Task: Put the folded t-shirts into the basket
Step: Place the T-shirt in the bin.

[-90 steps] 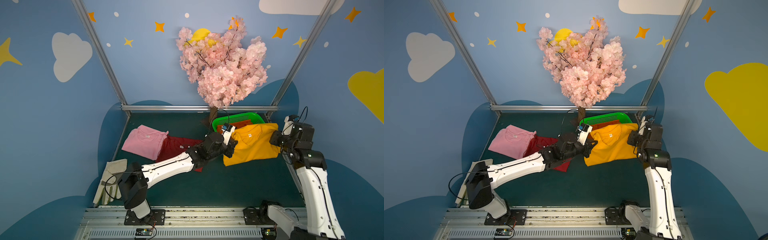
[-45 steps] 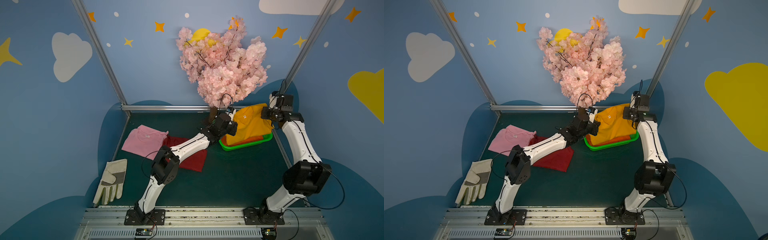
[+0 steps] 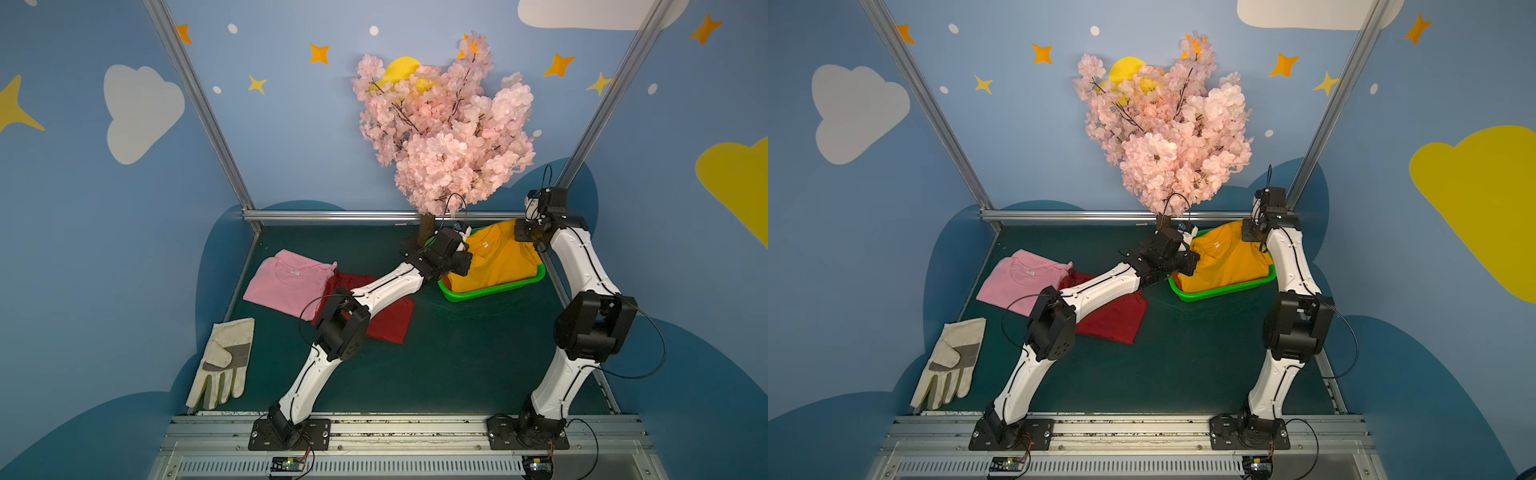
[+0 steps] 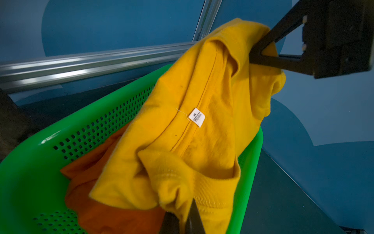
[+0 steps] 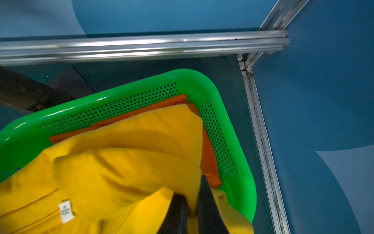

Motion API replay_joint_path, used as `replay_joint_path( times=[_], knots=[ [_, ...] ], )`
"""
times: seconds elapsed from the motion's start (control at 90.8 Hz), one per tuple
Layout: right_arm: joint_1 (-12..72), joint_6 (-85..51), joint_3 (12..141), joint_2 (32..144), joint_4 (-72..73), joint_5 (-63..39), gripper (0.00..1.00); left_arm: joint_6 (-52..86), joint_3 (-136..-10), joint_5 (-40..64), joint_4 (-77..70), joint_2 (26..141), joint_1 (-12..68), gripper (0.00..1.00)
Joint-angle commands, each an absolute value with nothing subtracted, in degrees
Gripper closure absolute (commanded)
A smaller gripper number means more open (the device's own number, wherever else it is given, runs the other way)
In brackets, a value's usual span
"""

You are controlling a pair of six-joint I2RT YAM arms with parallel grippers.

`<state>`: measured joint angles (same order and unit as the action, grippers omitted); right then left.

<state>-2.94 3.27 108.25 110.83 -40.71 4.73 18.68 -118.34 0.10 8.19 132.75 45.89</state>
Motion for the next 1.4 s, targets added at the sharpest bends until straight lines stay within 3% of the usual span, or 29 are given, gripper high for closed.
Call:
replay_joint_path(
  times=[0.0,0.143,0.209,0.286,0.374,0.551,0.793,0.947,1.079,1.212,1.388],
  knots=[
    [-3.0,2.2,112.2,114.6,-44.1,7.7,1.00,19.6,-118.7,1.4,10.6,134.6,45.1,0.97],
    [-2.8,0.5,116.2,120.5,-44.2,11.6,1.00,17.4,-127.9,0.7,16.0,140.7,43.4,0.92],
    [-2.5,0.3,118.8,123.5,-43.6,12.5,0.98,15.1,-133.1,-1.2,18.5,144.6,43.0,0.83],
    [-2.1,0.4,121.1,126.3,-42.1,13.3,0.83,12.6,-138.7,-3.6,19.6,148.0,42.5,0.65],
    [-1.3,0.9,122.6,128.4,-39.8,13.6,0.64,10.2,-142.8,-5.5,20.4,150.2,42.3,0.52],
    [0.2,1.9,122.8,127.5,-39.6,17.2,0.48,9.0,-140.9,-5.0,23.3,146.5,42.4,0.37],
    [1.7,1.5,117.5,118.5,-44.6,19.3,0.44,11.8,-119.4,0.6,23.4,127.9,42.3,0.32],
    [2.4,-3.3,104.6,107.4,-44.4,11.8,0.42,13.0,-93.0,5.7,15.6,109.6,42.2,0.32],
    [4.5,-9.8,88.4,95.6,-38.4,2.2,0.39,15.4,-70.7,1.8,11.5,95.8,40.0,0.31],
    [7.6,-18.9,70.5,85.0,-28.0,-6.4,0.36,18.6,-58.5,2.6,9.7,92.6,34.3,0.31],
    [15.3,-21.5,60.0,78.0,-24.9,-8.8,0.34,18.8,-56.7,3.6,9.4,98.9,32.6,0.31]
  ],
)
